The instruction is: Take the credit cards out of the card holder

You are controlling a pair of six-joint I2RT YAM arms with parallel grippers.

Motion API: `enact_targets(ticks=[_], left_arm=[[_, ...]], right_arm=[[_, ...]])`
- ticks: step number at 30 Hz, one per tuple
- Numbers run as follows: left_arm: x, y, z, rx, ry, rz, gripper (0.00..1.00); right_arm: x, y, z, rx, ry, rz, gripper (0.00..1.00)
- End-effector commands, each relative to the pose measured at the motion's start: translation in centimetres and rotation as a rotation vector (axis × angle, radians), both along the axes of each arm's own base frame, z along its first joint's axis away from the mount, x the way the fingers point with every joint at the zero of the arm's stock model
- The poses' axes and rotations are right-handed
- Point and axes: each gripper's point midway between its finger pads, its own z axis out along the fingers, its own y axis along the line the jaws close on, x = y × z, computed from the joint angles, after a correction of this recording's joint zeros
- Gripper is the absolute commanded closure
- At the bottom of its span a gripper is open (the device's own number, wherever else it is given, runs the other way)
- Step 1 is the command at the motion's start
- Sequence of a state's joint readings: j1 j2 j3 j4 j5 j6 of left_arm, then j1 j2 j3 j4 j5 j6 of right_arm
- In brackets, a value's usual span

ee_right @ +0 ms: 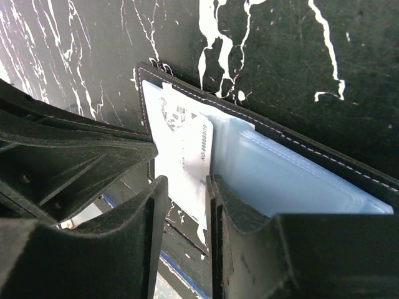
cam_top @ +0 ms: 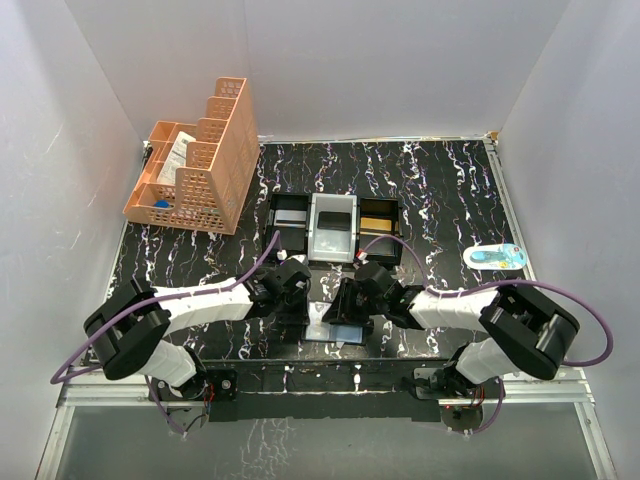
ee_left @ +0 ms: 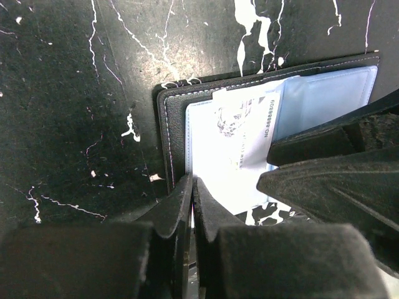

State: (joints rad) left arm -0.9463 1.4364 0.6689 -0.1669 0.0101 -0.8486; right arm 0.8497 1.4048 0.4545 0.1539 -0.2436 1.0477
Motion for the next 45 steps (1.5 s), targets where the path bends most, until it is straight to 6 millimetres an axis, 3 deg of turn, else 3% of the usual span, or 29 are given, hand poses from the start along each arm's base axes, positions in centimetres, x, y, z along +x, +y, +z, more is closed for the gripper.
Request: enact_targets(ticks=[1,11,21,37,41,45], left_arm=[[-1.1,2.1,-1.8,0.114,0.035,0.006,1.0],[-0.9,2.1,-1.7,0.116,0.027,0.013,1.0],[-1.0,1.7,-1.5,0.091,0.028,0.008,1.0],[-1.1,2.4,-1.4,0.115,0.026,0.029,1.0],[-1.1,2.5,-1.4,0.118,0.024,0.028,1.0],[-1.0,2.5,-1.5,0.121,0.024,0.028,1.0]], right_arm=[[1.5,-0.6,0.3,-0.059,-0.044,-0.057,0.72],[1.9,-1.6,0.1,-0.101,-0.054,-0.105,0.71],[1.3,-0.7,-0.5,-0.075,-0.022,-0.054,0.74],[0.0,0.6,1.1,0.081,-0.015,0.029,0.91],[-0.2,0.5,1.8,0.138,-0.002,0.047,0.91],[-0.3,0.6,2.3,0.164,0.002,0.065,0.83]])
